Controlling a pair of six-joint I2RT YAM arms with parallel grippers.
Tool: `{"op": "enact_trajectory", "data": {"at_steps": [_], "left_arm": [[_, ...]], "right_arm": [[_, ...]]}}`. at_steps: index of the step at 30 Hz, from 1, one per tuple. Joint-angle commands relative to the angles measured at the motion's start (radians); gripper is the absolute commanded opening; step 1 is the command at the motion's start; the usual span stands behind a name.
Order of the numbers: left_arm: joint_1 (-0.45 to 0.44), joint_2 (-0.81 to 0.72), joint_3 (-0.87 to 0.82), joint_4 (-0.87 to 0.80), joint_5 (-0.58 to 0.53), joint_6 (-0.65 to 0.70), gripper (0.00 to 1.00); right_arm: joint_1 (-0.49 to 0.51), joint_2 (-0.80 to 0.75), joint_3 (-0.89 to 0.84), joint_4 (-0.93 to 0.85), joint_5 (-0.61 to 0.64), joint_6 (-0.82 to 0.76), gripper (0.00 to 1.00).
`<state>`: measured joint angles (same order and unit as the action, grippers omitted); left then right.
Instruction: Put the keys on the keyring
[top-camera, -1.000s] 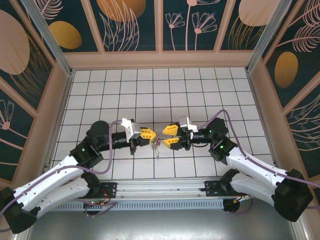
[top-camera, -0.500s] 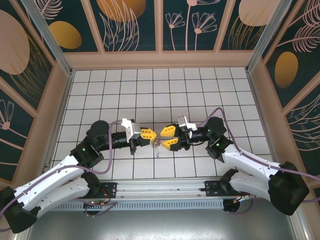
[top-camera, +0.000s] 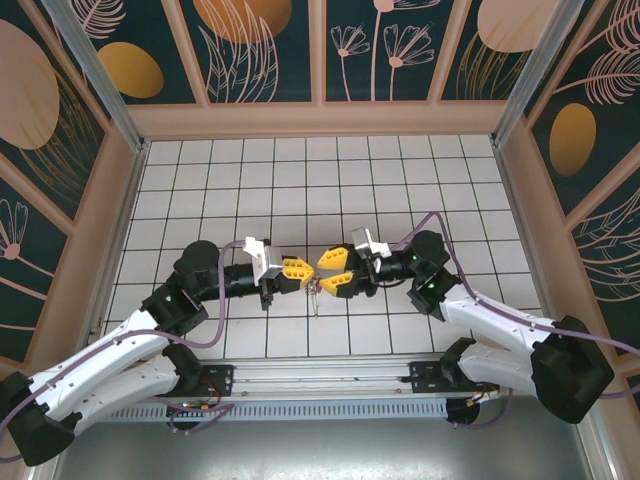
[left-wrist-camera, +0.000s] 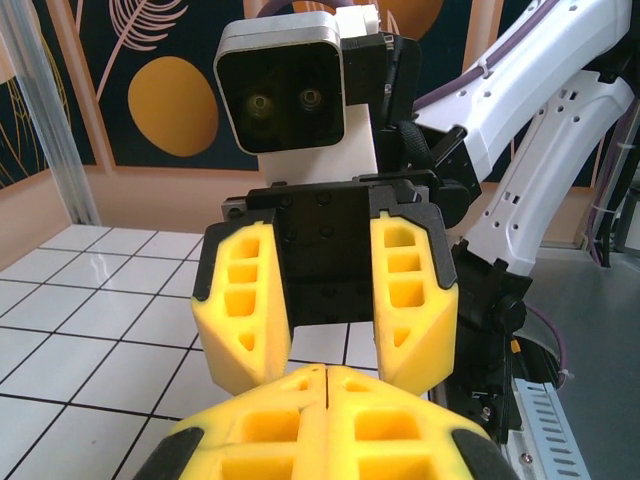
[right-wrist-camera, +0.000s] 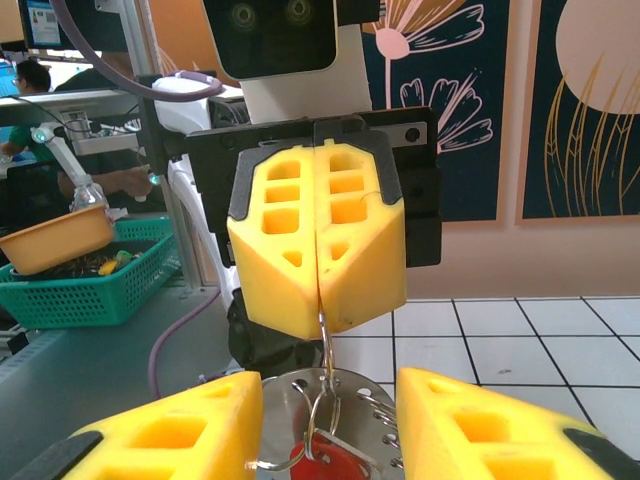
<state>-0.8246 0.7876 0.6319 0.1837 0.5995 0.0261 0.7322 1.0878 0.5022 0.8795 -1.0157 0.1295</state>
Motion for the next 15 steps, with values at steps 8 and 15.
{"op": "enact_trajectory", "data": {"at_steps": [8, 15], "left_arm": [[-0.001, -0.001, 0.034, 0.056, 0.027, 0.030, 0.00], [0.000, 0.010, 0.038, 0.048, 0.025, 0.039, 0.00]], "right_arm": [[0.027, 0.037, 0.048, 0.033, 0.009, -0.023, 0.30], [0.030, 0.045, 0.064, -0.013, 0.022, -0.049, 0.07]]}}
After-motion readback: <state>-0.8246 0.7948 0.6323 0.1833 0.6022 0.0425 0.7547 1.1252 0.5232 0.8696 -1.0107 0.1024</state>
